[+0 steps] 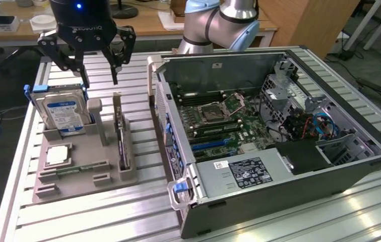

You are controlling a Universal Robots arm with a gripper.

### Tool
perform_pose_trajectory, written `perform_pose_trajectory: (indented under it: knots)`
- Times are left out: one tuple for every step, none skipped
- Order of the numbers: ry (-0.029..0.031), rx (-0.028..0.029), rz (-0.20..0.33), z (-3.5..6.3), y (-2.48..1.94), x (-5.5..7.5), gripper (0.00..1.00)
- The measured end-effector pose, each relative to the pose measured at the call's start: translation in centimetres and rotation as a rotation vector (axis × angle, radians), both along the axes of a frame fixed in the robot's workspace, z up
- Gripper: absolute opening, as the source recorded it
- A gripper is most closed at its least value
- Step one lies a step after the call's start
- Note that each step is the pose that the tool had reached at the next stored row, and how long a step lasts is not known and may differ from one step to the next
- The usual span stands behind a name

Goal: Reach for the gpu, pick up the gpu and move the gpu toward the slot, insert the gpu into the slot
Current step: 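Pick up the gpu and move the gpu toward the slot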

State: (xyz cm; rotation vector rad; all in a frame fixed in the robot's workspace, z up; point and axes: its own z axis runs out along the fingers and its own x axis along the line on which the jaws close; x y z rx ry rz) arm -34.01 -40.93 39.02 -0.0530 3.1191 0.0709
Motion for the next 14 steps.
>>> perform_pose_trajectory:
  knots:
    - [0.0, 0.0, 0.0, -0.08, 0.0, 0.0, 0.55]
    - [0.0, 0.0, 0.0, -0.16, -0.01, 0.0, 0.55]
    - [0.0001, -0.0001, 0.0, -0.23, -0.02, 0.0, 0.55]
    - [0.0001, -0.0001, 0.0, -0.29, -0.04, 0.0, 0.55]
    - [0.0, 0.0, 0.0, -0.34, -0.05, 0.0, 0.55]
    - [0.0001, -0.0003, 0.0, -0.38, -0.06, 0.0, 0.55]
    - [0.0002, -0.0015, 0.0, -0.41, -0.07, 0.0, 0.55]
    - [0.0002, -0.0048, 0.0, -0.44, -0.08, 0.01, 0.55]
    - [0.0001, -0.0092, 0.0, -0.47, -0.09, 0.01, 0.55]
    - [0.0, -0.0124, 0.0, -0.51, -0.09, 0.01, 0.55]
    - [0.0001, -0.0128, 0.0, -0.53, -0.09, 0.01, 0.55]
    - [0.0003, -0.0128, 0.0, -0.53, -0.09, 0.0, 0.55]
    - [0.0003, -0.0129, 0.0, -0.54, -0.09, 0.0, 0.55]
    - [0.0002, -0.0129, 0.0, -0.55, -0.09, 0.0, 0.55]
